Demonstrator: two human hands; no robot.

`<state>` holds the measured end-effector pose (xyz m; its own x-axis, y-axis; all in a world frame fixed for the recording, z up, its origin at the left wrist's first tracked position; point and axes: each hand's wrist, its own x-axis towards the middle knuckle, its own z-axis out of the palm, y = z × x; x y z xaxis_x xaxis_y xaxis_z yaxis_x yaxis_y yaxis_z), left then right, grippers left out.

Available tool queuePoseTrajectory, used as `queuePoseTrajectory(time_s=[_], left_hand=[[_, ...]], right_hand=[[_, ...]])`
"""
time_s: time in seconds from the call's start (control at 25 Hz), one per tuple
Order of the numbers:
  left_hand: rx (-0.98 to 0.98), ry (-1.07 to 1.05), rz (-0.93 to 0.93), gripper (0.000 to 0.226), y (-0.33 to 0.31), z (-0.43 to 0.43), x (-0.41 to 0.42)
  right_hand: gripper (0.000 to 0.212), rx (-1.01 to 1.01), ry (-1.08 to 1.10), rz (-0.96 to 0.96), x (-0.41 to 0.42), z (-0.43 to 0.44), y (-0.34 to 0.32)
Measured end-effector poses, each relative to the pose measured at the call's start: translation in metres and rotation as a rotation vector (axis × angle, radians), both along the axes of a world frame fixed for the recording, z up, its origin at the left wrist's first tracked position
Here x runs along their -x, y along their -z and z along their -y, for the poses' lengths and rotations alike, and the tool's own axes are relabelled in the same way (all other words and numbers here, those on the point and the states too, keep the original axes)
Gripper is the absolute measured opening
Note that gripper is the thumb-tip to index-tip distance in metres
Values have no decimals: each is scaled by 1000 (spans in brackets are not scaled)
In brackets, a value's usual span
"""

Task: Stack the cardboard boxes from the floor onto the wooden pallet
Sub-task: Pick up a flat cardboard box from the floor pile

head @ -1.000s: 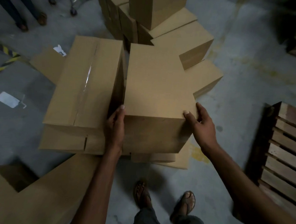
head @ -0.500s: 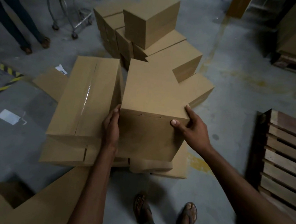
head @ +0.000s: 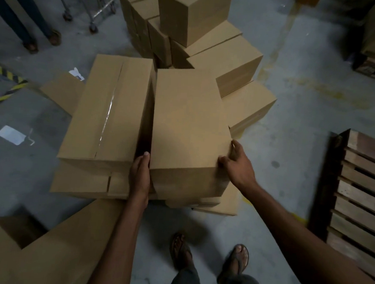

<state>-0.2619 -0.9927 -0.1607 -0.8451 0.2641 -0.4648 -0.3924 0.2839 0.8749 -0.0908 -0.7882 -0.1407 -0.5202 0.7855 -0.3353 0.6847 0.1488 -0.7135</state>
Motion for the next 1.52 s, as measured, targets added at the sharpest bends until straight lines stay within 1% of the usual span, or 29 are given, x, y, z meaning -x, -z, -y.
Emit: queuePoseTrajectory(time_s=[0.12,0.2,0.28,0.36,0.44,0.52,0.56,0.64,0.76,0.84,0.92,1.0,1.08,1.12,1.16,1.2,1.24,1.28,1.32,1.36,1.4,1.44,1.52], left_hand=[[27,-29,108,46,29,4,-11],[70,-25,116,45,44,9,-15],[121,27,115,43,57,13,-16],[193,114,131,46,65,9,-12],[197,186,145,50,68,-1,-6],[174,199,141,51,68,-15,-2],[159,198,130,52,68,-22,2],[114,206,107,53,69,-40,7],[91,163,90,54,61,-57,9],[61,154,70,55,48,-59,5],[-8,223,1,48,27,-60,4],[-57,345,-152,36,1,-68,3],[-75,497,-310,38,-26,-81,5],[-84,560,-354,42,-41,-89,5],[-87,598,-394,50,-52,-96,7],[-78,618,-432,68,-63,-104,9],[-30,626,-440,93,-72,-111,11],[65,634,-406,118,-80,-119,11],[177,658,-364,137,-89,-127,9],[277,695,-324,146,-95,-134,5],[336,725,-302,149,-101,-142,1],[351,746,-299,149,-104,-151,-3],[346,793,-366,144,-108,-163,-11]], right_hand=[[66,6,-14,110,-3,6,26],[68,49,52,218,-3,-3,39],[72,69,140,297,2,-20,45],[69,93,191,310,12,-35,46],[56,143,174,276,24,-45,49],[49,132,135,257,34,-51,58],[51,95,137,242,39,-54,62],[64,55,182,203,48,-61,67],[72,83,203,167,55,-67,75],[77,76,259,141,46,-69,75],[82,116,335,84,29,-72,71],[83,197,419,-9,4,-76,65],[81,294,507,-135,-15,-81,57],[81,338,541,-191,-22,-85,53],[81,378,574,-242,-28,-88,47],[81,414,604,-300,-33,-93,41],[82,446,626,-357,-38,-99,36],[83,472,638,-414,-42,-106,32],[84,490,643,-462,-47,-111,25],[84,505,646,-504,-51,-117,19],[87,520,649,-539,-57,-123,13],[90,532,642,-566,-63,-129,8],[89,534,627,-622,-76,-139,-4]])
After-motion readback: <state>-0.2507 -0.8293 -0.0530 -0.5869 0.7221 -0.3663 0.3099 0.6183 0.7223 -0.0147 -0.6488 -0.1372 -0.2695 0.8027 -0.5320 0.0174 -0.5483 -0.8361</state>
